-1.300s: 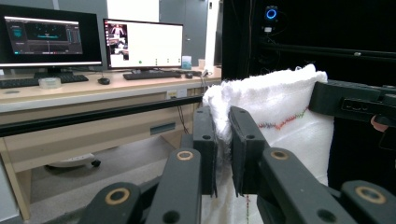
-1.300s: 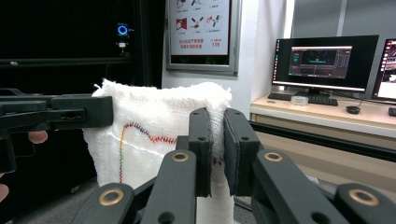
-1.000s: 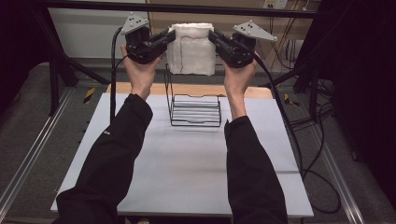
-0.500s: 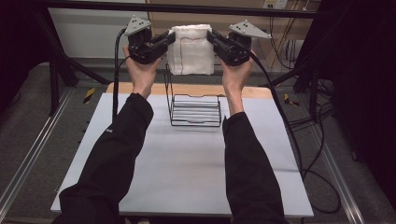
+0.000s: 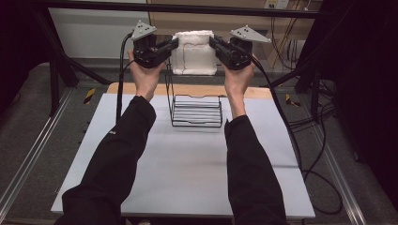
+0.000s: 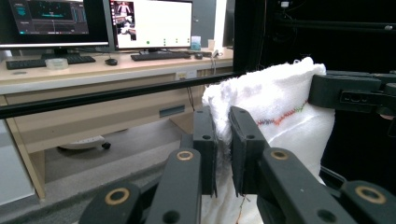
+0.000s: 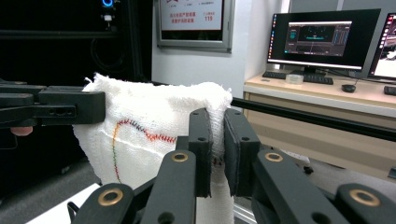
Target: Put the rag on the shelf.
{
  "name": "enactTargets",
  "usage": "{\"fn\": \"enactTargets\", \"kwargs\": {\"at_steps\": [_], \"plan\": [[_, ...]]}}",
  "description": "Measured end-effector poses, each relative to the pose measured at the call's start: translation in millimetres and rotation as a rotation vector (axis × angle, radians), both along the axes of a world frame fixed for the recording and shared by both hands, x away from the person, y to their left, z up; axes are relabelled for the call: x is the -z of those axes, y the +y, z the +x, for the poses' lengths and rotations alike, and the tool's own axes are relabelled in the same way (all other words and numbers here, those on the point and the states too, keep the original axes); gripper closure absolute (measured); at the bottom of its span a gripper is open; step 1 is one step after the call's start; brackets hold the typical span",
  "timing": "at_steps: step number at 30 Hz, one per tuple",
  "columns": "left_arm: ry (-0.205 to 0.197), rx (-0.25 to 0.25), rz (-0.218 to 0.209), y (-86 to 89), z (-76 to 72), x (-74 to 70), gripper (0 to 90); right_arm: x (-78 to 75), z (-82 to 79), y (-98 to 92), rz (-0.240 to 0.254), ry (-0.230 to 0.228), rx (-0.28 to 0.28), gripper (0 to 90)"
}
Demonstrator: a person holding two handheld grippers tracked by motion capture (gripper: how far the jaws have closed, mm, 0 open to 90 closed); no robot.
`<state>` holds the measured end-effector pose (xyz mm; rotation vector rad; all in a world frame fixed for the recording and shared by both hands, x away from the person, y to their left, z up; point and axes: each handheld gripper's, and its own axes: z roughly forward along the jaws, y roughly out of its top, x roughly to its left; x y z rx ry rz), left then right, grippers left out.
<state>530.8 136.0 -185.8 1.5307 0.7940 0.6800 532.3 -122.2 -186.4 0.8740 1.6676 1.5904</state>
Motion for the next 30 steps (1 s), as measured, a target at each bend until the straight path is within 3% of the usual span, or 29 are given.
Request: {"fn": "enactTargets", "kwargs": {"at_steps": [8,26,30], "plan": [[0.025,0.003,0.014,3.8,0.1,12.8,81.3,8.5,-1.1,4.0,-0.027,0.020,-0.002,82.2],[0.051,0.023,0.040,-0.7,-5.5,32.3,81.3,29.1,-7.3,0.5,-0.035,0.071,0.007,82.0],[0.044,0.032,0.025,-1.0,-7.3,32.3,81.3,31.8,-9.8,-2.4,-0.028,0.067,0.001,82.0]]}}
